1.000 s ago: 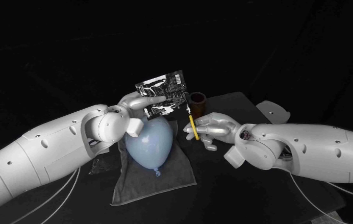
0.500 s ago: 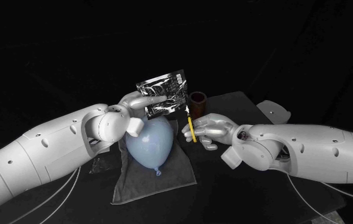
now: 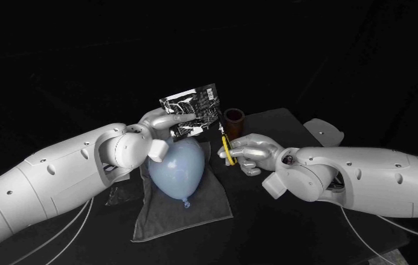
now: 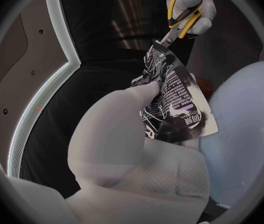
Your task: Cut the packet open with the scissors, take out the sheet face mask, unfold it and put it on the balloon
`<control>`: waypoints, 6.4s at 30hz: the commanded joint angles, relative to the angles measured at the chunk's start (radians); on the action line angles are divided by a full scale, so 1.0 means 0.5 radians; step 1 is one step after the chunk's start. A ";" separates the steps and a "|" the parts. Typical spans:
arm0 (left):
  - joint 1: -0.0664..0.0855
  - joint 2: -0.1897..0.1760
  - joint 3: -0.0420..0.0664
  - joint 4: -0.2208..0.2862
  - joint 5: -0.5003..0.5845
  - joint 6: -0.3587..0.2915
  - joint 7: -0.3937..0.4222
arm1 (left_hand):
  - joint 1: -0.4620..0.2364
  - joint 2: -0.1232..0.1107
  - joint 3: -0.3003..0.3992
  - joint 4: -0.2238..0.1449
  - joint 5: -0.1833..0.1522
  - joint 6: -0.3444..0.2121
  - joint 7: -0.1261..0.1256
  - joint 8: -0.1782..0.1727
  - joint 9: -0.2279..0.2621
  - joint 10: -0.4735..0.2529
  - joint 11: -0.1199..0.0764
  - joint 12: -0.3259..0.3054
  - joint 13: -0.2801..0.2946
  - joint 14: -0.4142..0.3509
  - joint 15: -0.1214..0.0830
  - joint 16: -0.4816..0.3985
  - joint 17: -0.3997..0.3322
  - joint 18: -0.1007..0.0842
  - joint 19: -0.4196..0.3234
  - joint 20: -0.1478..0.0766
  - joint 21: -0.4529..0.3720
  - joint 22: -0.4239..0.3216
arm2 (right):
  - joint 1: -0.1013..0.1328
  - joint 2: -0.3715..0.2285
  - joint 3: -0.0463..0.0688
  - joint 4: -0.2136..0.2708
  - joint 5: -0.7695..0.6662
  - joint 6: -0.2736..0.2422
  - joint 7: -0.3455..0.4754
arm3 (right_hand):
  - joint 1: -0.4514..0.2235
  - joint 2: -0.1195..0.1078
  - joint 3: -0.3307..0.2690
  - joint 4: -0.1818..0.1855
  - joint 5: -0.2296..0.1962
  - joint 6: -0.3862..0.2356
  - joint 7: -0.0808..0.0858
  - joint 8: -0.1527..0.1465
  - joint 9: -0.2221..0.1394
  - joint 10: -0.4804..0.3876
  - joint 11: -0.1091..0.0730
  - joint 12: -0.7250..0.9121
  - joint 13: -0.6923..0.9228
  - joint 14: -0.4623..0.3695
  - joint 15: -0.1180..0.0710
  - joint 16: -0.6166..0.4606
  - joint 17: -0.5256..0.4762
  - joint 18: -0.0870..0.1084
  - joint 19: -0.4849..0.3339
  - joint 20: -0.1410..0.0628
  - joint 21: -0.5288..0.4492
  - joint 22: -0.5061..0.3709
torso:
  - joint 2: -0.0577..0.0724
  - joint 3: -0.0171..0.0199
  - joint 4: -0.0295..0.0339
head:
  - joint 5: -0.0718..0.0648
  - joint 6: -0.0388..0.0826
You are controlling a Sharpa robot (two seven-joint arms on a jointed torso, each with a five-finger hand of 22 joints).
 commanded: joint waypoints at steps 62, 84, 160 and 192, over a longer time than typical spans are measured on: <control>0.000 -0.003 0.000 0.003 -0.017 0.068 0.012 | -0.022 0.017 0.015 -0.010 0.007 0.011 0.003 0.011 0.169 0.016 -0.005 0.003 0.002 0.005 -0.007 -0.002 0.007 0.021 0.019 0.001 0.010 0.001 | 0.004 0.044 0.004 -0.022 0.083 0.042 -0.082 | -0.464 -0.320 1.001 -0.110 0.021 0.134 -0.106 0.060 0.395 0.550 -0.238 1.813 1.132 0.213 -0.121 -0.028 0.227 -0.060 0.083 -0.044 0.155 0.210 | 0.000 -0.0004 0.000 | -0.005 -0.003; 0.000 -0.008 0.000 0.006 -0.017 0.072 0.014 | -0.022 0.017 0.015 -0.010 0.007 0.011 0.003 0.011 0.169 0.016 -0.005 0.003 0.002 0.005 -0.007 -0.002 0.007 0.021 0.019 0.001 0.010 0.001 | 0.005 0.054 0.004 -0.038 0.050 0.034 -0.002 | -0.546 -0.332 0.692 -0.113 -0.003 -0.019 -0.043 0.051 0.630 0.182 -0.181 0.633 0.536 0.008 -0.066 -0.165 0.082 0.018 -0.084 0.001 -0.167 -0.067 | -0.001 0.0001 0.000 | -0.002 0.011; 0.038 -0.098 0.000 -0.008 -0.069 0.279 -0.065 | -0.032 0.018 0.026 -0.025 0.007 0.006 0.005 0.014 0.183 0.016 -0.005 0.001 0.001 0.005 -0.008 -0.007 0.014 0.021 0.020 0.000 0.008 0.000 | -0.112 0.041 0.004 -0.010 0.266 0.872 0.077 | -0.157 0.002 -0.056 -0.118 -0.007 0.031 0.039 -0.280 -0.066 0.158 -0.085 -0.420 -0.886 -0.097 0.005 -0.492 -0.343 -0.016 -0.016 0.071 -0.047 0.071 | -0.002 0.0057 -0.004 | -0.013 -0.009; 0.082 -0.154 0.002 0.002 -0.072 0.312 -0.062 | -0.033 0.018 0.027 -0.028 0.007 0.006 0.005 0.014 0.185 0.016 -0.004 0.001 0.001 0.005 -0.008 -0.009 0.015 0.021 0.020 0.000 0.007 0.000 | -0.158 0.015 0.012 0.003 0.466 0.833 0.133 | -0.309 -0.015 -0.054 -0.109 -0.006 -0.302 0.076 -0.106 0.197 -0.013 -0.057 -0.355 -0.524 -0.323 0.032 -0.546 -0.551 0.039 -0.115 0.083 -0.398 -0.236 | -0.001 -0.0010 0.002 | -0.036 -0.028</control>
